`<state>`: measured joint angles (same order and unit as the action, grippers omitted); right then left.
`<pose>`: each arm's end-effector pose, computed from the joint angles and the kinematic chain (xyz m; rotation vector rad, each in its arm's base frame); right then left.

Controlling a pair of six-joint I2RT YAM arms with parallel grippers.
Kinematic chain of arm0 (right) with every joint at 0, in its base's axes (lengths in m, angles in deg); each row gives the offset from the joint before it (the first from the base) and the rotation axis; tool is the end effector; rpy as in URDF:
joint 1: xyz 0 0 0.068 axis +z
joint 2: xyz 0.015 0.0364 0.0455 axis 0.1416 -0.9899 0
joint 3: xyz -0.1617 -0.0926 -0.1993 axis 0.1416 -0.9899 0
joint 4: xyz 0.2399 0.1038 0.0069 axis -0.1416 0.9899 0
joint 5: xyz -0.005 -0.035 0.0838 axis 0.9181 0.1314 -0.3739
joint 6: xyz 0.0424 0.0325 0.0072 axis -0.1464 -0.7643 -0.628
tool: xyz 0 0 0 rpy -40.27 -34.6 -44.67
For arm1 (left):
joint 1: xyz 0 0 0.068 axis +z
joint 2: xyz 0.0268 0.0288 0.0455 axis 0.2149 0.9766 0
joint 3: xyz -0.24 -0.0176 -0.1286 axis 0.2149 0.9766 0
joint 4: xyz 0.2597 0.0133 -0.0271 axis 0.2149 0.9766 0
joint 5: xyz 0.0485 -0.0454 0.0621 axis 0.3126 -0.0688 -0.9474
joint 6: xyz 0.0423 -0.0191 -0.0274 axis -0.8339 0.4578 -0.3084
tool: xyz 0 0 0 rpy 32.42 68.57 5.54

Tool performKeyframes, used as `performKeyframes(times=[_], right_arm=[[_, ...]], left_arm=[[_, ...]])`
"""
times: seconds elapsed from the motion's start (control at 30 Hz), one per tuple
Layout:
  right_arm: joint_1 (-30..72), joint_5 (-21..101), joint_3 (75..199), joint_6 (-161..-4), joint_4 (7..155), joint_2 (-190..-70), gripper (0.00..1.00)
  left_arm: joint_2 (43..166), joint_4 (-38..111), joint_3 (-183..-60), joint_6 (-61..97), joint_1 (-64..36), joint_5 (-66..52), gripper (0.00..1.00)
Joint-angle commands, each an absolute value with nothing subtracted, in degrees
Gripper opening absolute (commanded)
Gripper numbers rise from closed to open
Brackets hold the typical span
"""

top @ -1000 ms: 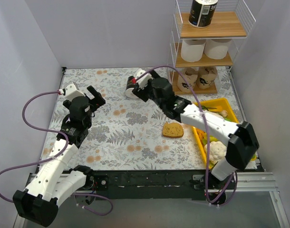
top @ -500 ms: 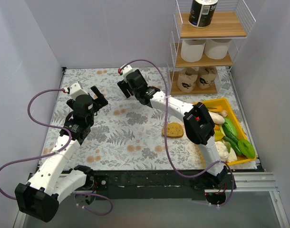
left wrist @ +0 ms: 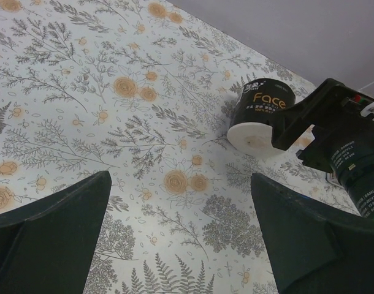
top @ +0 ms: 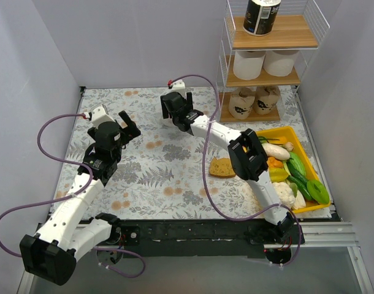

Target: Place and organize the paper towels onto the shelf

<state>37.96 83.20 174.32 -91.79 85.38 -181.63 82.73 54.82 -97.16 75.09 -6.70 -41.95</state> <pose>0.3917 0.3770 0.2397 -0.1080 1.9141 0.1037 0.2047 -0.0542 0.3231 -1.0821 1.6241 -0.5768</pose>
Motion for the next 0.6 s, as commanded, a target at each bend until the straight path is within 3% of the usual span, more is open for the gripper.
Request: performKeyframes(times=[0.0,0.27,0.57], right_arm=[[35.5,84.1,177.1,-96.1,84.4,-182.9,0.84],[35.3,72.2,167.5,-92.1,74.0,-180.8,0.77],[35.4,67.6,163.0,-93.3,75.6,-179.2,0.70]], left_arm=[[82.9,54.2,-97.7,74.6,-6.7,-41.3,0.98],[83.5,54.1,-97.7,74.4,-6.8,-40.8,0.98],[83.3,54.1,-97.7,74.3,-6.7,-40.8,0.98]])
